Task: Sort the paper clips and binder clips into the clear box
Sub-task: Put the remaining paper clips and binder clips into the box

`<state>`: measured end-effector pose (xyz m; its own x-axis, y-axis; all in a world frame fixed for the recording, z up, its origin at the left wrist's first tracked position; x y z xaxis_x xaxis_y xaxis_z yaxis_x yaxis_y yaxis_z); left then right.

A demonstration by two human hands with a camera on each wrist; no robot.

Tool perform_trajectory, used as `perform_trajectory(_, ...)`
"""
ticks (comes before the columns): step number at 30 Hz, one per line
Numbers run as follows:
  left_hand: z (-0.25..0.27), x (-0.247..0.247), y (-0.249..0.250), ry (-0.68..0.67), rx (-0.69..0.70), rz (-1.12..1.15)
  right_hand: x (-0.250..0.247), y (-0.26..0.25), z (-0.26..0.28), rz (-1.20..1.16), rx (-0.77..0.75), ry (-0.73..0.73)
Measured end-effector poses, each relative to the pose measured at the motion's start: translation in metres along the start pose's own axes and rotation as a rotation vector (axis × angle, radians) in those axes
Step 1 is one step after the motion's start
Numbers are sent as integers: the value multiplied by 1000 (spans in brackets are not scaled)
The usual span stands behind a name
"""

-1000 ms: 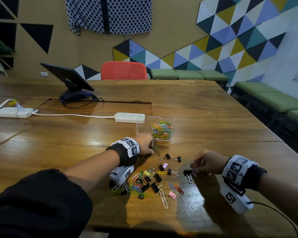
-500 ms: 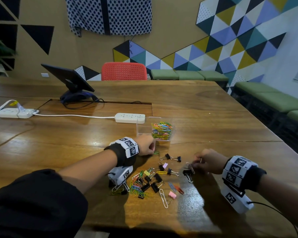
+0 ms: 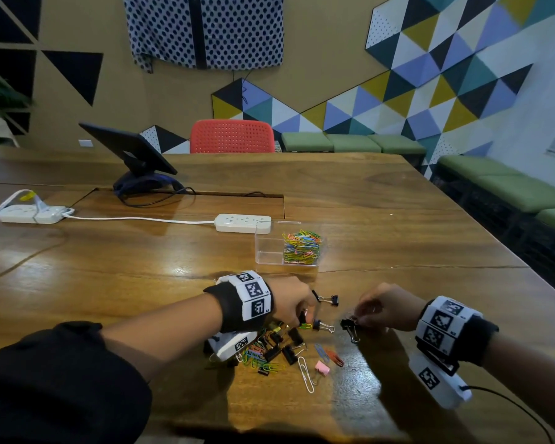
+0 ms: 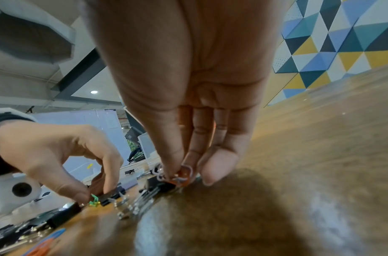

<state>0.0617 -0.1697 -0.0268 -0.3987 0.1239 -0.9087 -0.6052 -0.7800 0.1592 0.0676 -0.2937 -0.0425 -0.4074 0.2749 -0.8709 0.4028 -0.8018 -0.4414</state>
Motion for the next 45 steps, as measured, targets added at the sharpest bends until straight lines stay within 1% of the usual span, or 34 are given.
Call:
perform_trajectory(8, 4, -1, 10, 11, -2, -77, -4, -2, -2, 148, 15, -5)
perform_trajectory(12, 4, -2, 10, 14, -10, -93, -18, -1, -9, 64, 123, 38)
perform_trajectory(14, 4, -3, 11, 23, 7, -101, -33, -5, -18, 32, 140, 95)
perform_trajectory(18, 3, -4, 11, 26, 15, -111, -77, -26, -43, 64, 99, 288)
perform_trajectory(21, 1, -3, 10, 26, 13, -121, -104, -38, -64, 39, 93, 435)
perform_trajectory(24, -1, -1, 6, 13, 3, -118, -120, -44, -84, 45, 99, 520)
perform_trajectory(27, -3, 0, 3, 16, -8, -93, -122, -46, -102, 89, 127, 537)
perform_trajectory(30, -5, 2, 2, -15, -25, -79, -115, -40, -116, 77, 157, 503)
perform_trajectory(32, -7, 5, 1, -41, -29, -82, -110, -37, -122, 94, 160, 479)
perform_trajectory(36, -9, 6, 0, -47, -7, -62, -108, -36, -124, 140, 143, 471)
perform_trajectory(38, -9, 6, -1, -33, 8, -35, -103, -37, -125, 185, 104, 433)
perform_trajectory(40, -9, 4, -5, -8, 15, -2, -103, -39, -122, 218, 65, 438)
perform_trajectory(43, -8, -5, -17, 39, -16, 79, -107, -37, -110, 181, 11, 511)
perform_trajectory(45, -8, -20, -26, 101, -43, 154, -109, -36, -98, 162, -26, 554)
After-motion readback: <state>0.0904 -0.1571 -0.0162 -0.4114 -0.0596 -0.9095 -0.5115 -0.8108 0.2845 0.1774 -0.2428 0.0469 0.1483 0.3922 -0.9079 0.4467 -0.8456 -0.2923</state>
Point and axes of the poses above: each hand's wrist, its own z-axis away from the middle knuckle, its own x-axis out of the palm, y = z × x, the point moved 10 cm from there along -z, towards the middle knuckle, and after that the axes turned 10 degrees about -x, right-handed, at the moved point
